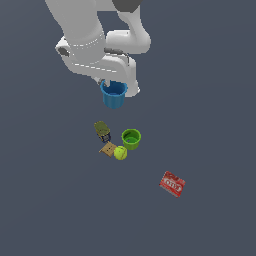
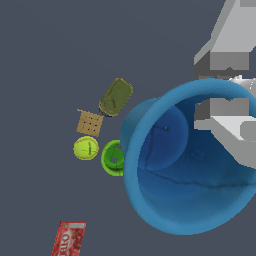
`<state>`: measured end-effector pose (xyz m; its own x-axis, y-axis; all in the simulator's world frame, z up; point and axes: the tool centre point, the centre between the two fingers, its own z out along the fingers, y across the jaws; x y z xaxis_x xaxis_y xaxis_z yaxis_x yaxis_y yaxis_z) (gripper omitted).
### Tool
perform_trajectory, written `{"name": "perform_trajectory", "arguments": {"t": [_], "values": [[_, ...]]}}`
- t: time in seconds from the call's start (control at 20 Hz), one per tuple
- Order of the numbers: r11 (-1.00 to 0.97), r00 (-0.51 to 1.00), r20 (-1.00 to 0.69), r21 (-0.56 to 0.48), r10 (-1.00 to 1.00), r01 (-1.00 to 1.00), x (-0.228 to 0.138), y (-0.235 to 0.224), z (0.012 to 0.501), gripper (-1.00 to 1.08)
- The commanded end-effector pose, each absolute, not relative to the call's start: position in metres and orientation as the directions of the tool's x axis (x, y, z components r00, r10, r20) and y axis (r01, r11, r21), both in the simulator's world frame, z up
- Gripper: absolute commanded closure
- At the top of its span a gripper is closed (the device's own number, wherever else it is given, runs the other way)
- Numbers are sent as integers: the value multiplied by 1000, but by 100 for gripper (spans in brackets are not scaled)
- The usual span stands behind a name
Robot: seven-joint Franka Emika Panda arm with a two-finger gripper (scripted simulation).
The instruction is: Pick up a designated object from a clutter of objects.
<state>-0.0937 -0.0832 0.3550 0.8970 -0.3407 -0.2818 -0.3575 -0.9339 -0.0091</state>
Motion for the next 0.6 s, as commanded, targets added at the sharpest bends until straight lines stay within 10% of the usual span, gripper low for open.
{"name": "perform_trajectory", "arguments": {"t": [0.0,0.55], "values": [[-934,897,-281,-9,-340,-357,-100,-102,377,108],[-935,898,-280,-7,-339,-355,-111,-151,433,108]]}}
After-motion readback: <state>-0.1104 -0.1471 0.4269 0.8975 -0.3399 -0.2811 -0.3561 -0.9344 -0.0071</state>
